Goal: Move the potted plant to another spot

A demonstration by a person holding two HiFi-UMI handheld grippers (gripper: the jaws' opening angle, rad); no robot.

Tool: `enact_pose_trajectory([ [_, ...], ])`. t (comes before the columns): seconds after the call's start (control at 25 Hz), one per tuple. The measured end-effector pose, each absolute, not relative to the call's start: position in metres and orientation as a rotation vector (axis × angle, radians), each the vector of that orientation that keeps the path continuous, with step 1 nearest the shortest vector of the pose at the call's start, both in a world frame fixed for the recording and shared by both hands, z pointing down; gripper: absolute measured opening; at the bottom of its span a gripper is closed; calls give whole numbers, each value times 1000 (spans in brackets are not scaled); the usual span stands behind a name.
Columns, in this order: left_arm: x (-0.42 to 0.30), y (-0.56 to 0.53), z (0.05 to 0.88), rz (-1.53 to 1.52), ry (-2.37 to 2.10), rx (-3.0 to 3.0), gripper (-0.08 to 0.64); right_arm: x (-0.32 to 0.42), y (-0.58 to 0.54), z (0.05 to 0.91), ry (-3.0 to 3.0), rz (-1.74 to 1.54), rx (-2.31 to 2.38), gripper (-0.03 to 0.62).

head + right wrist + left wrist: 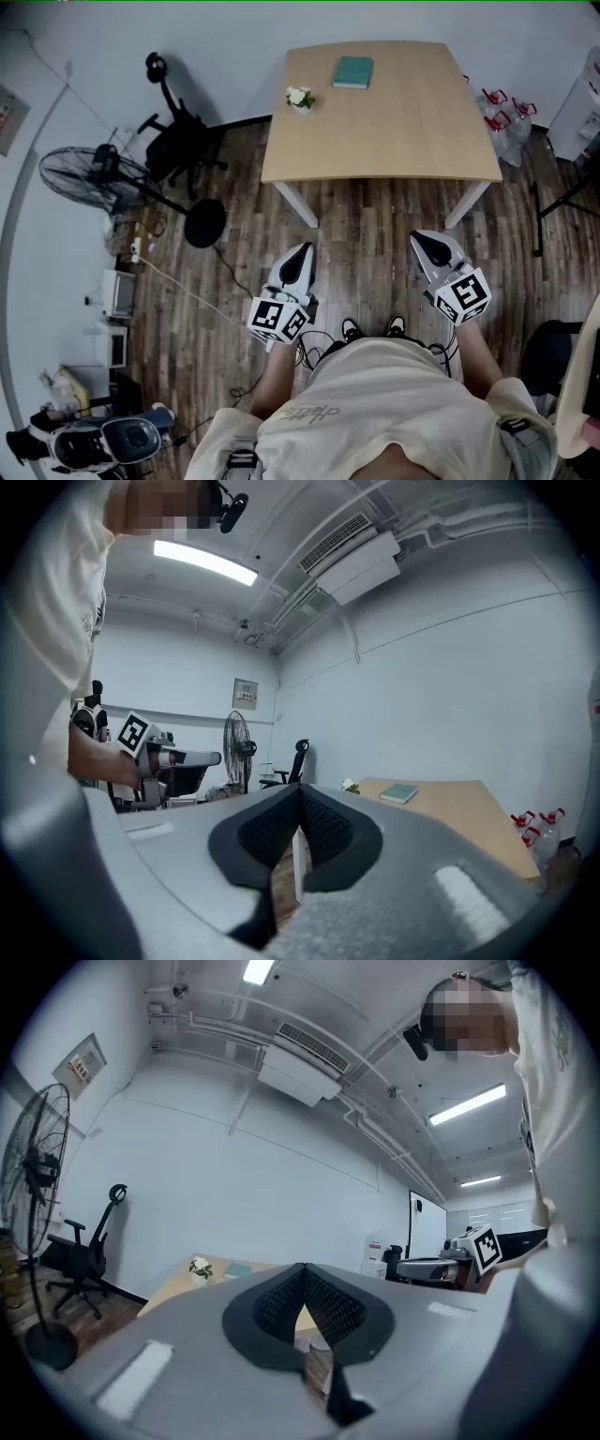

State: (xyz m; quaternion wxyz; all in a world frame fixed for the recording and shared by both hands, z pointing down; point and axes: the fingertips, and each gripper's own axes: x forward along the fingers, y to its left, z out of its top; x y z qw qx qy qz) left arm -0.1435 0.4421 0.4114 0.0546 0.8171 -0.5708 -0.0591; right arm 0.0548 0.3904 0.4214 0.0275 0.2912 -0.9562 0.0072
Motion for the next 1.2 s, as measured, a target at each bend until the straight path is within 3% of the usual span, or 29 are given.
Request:
enact_pose_trajectory([
  [0.76,-131,451,440,-205,-1708,2396,18,64,404,431,-2966,59,864,2],
  [0.8,-132,450,440,-206,-1724,2383,31,65,404,432,-2965,65,856,2],
  [0.92,-132,449,441,-186,-1774,2356,224,70,405,437,-2971,101,838,2],
  [0.96,-132,449,440,-178,-1782,2355,249,71,406,439,-2975,110,832,2],
  [1.2,-122,450,440,-124,-1810,2348,250,80,407,446,-3006,142,784,2],
])
